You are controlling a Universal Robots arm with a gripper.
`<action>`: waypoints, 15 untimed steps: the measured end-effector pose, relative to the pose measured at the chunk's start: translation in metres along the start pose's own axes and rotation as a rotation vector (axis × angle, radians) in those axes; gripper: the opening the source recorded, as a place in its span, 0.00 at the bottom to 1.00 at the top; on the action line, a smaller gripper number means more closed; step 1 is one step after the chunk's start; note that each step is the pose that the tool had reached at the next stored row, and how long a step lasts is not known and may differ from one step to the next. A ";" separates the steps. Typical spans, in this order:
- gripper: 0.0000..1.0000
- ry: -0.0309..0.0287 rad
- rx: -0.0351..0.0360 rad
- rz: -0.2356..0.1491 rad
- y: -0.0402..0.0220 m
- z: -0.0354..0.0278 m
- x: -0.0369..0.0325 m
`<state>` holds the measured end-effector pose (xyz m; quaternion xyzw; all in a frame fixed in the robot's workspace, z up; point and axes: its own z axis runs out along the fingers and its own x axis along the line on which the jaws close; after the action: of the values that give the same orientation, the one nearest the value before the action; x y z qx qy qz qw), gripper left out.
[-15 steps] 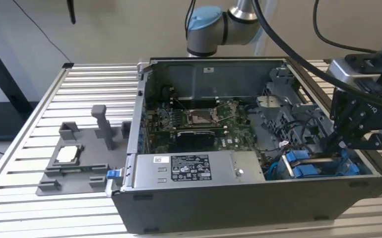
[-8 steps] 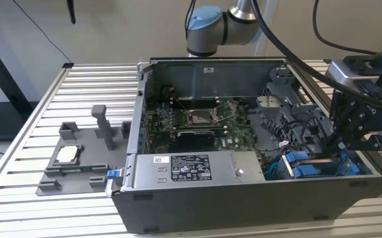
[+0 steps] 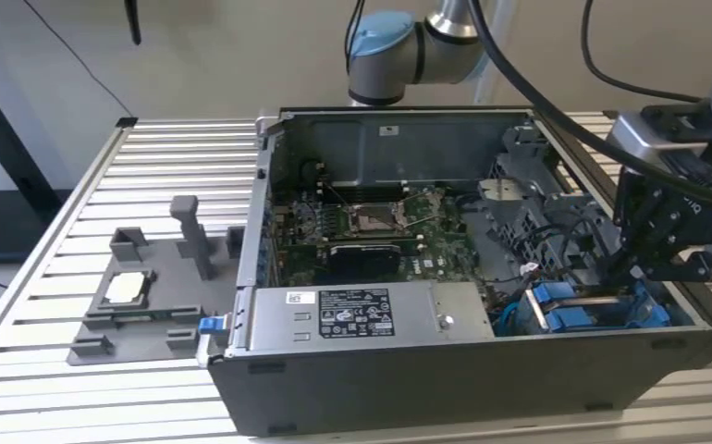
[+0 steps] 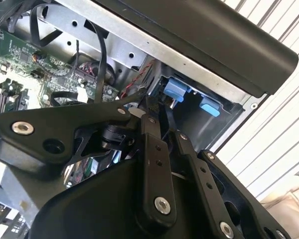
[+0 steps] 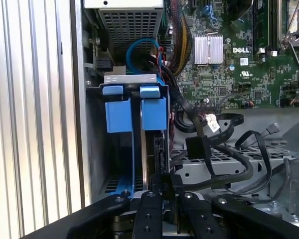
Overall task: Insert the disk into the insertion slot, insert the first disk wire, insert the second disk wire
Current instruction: 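Insert the first disk wire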
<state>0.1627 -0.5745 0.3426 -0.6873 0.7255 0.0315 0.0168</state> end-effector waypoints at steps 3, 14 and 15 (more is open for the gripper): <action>0.19 0.0003 0.0002 -0.017 0.0000 0.0002 0.0001; 0.19 0.0005 0.0204 -0.057 0.0005 0.0025 0.0002; 0.19 0.0004 0.0217 -0.057 0.0007 0.0030 0.0003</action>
<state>0.1620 -0.5746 0.3395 -0.7075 0.7059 0.0230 0.0250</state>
